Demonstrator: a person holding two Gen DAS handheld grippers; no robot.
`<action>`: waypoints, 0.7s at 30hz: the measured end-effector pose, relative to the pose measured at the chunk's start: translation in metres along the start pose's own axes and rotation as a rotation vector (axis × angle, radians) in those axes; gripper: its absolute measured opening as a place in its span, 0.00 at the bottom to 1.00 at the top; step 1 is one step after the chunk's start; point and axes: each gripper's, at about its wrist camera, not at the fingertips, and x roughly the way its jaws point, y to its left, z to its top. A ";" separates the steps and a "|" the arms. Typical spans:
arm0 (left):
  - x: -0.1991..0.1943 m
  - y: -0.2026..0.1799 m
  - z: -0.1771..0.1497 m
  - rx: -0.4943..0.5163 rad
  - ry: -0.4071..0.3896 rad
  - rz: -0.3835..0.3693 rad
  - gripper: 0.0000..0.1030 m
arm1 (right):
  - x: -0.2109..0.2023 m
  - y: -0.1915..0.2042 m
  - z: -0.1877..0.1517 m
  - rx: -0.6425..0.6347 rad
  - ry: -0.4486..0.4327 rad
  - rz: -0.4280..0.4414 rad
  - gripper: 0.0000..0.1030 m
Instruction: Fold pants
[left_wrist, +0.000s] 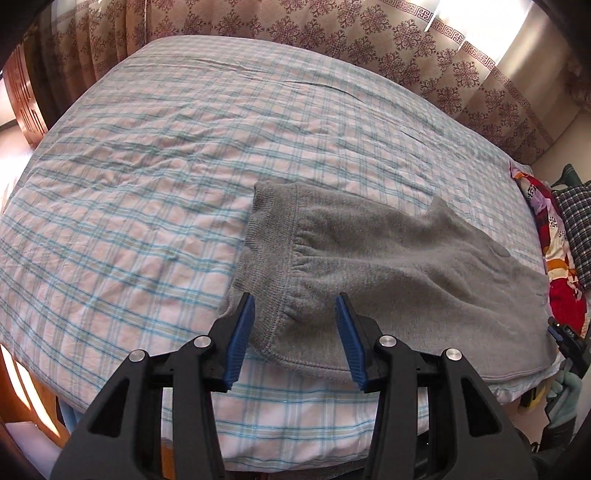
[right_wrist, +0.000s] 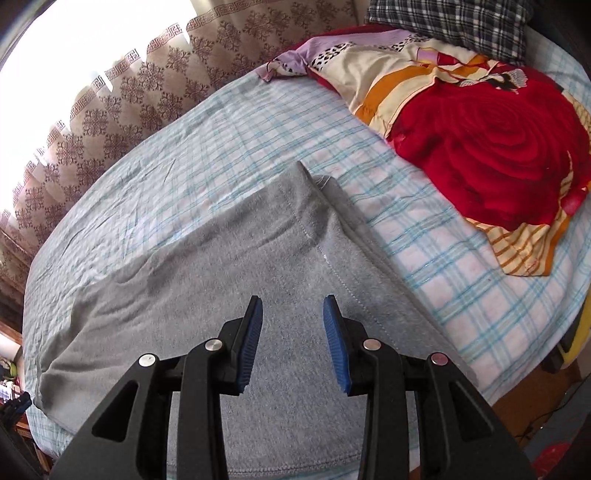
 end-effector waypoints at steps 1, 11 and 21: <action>0.004 -0.006 0.003 0.013 -0.003 -0.010 0.45 | 0.009 -0.001 -0.001 -0.006 0.015 -0.037 0.34; 0.073 -0.009 0.008 0.060 0.091 0.039 0.45 | 0.018 0.007 -0.004 -0.070 0.026 -0.131 0.31; 0.067 -0.017 0.010 0.075 0.077 0.021 0.57 | 0.039 0.174 0.015 -0.353 0.030 0.195 0.37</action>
